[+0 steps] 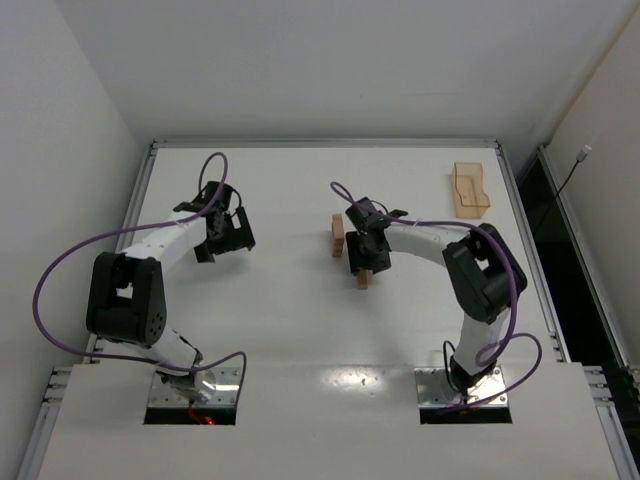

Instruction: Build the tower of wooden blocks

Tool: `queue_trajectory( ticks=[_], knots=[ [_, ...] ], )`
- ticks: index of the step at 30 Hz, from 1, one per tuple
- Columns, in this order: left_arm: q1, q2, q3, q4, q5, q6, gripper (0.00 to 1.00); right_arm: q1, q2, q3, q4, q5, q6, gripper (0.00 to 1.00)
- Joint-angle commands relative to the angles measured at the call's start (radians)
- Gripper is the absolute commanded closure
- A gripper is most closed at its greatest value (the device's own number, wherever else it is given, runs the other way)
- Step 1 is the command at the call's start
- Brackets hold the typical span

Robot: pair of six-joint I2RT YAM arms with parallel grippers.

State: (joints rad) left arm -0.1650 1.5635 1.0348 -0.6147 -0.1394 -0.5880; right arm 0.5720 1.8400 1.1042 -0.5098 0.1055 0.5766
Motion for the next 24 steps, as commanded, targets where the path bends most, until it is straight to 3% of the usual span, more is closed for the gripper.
queue_trajectory(
  ticks=[1,24],
  knots=[
    [-0.008,-0.003,0.021,0.004,-0.009,-0.003,0.00,-0.003,0.007,0.019,-0.010,0.020,0.038,0.52],
    [-0.008,0.006,0.021,0.004,-0.019,-0.003,0.00,-0.031,0.016,-0.018,-0.010,0.020,0.057,0.64]
  ],
)
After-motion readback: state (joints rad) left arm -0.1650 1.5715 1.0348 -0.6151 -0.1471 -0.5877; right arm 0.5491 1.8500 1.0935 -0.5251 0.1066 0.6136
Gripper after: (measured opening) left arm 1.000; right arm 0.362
